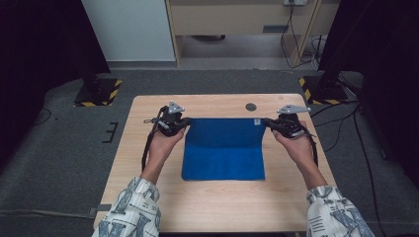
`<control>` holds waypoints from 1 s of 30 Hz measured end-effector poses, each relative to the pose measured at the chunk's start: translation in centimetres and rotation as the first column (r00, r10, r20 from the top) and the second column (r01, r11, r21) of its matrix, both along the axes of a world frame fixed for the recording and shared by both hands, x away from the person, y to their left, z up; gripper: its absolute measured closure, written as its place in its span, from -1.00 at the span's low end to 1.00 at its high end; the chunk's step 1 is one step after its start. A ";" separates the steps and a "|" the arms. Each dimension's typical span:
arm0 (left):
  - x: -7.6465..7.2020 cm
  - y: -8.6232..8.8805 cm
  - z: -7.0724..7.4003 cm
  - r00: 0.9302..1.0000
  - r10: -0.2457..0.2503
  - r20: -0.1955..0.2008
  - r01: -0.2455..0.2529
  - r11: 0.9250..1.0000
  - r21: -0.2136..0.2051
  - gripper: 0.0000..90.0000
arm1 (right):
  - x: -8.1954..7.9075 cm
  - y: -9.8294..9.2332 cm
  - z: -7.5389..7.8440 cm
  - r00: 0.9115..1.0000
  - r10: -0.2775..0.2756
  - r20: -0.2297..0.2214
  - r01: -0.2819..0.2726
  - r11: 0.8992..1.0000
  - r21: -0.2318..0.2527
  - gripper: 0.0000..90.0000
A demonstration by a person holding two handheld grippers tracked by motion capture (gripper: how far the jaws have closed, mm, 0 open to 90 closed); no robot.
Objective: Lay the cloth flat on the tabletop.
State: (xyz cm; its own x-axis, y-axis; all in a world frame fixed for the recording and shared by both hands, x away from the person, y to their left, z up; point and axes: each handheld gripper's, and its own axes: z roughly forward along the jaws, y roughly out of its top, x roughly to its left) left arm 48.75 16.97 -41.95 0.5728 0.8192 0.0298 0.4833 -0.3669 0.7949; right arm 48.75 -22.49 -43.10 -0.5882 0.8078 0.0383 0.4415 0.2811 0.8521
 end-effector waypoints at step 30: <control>5.7 2.1 -5.1 0.992 0.071 -0.109 -0.074 0.997 -0.024 0.87 | 5.5 3.1 -4.4 0.992 -0.073 -0.100 0.067 0.996 -0.057 0.98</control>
